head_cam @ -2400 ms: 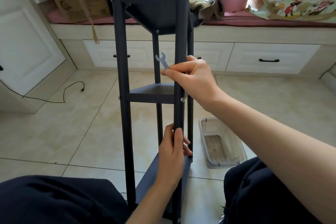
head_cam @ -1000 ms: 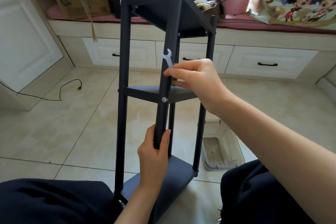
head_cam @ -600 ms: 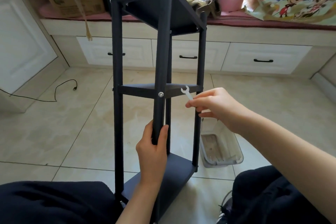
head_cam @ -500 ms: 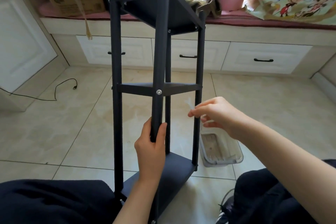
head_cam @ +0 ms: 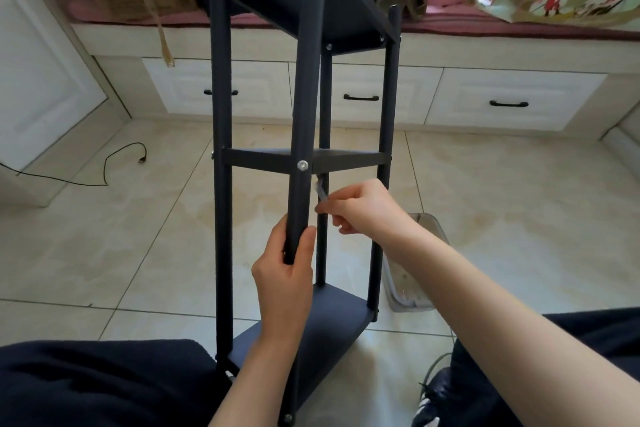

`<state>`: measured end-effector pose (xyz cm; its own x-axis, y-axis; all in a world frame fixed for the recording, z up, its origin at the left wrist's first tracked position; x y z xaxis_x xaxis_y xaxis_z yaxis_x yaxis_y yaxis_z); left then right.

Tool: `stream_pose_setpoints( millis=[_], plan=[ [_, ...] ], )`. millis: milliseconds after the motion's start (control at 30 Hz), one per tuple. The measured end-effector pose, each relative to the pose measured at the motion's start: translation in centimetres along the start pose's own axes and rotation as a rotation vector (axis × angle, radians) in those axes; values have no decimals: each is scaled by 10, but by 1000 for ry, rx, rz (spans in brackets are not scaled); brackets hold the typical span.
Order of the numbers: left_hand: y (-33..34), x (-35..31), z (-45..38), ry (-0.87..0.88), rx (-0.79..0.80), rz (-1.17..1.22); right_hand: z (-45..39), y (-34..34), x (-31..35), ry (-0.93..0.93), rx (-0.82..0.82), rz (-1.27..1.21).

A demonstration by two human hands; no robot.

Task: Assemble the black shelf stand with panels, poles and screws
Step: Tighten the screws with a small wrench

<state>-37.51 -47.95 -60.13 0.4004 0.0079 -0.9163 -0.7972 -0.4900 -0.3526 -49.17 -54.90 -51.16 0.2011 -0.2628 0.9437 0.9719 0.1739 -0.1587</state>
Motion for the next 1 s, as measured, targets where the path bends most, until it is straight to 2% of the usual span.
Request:
stream_pose_setpoints(
  millis=[467, 800, 1000],
  plan=[
    [-14, -5, -3, 8, 21, -27, 7, 3, 10, -73, 89, -22],
    [-20, -5, -9, 43, 59, 4, 4, 7, 1, -80, 111, -191],
    [-21, -8, -9, 54, 81, 51, -2, 5, -3, -178, 121, -102]
  ],
)
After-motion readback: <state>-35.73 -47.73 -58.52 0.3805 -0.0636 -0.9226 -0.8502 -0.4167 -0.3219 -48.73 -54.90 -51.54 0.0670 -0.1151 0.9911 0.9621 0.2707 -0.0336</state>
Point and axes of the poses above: each hand's wrist, its own z-axis away from the middle knuckle, its own y-axis out of the palm, x = y × z, the point moved 1 cm from there along -z, towards the middle knuckle, and after that the axes turned 15 degrees about -z, right-handed, at the moved point
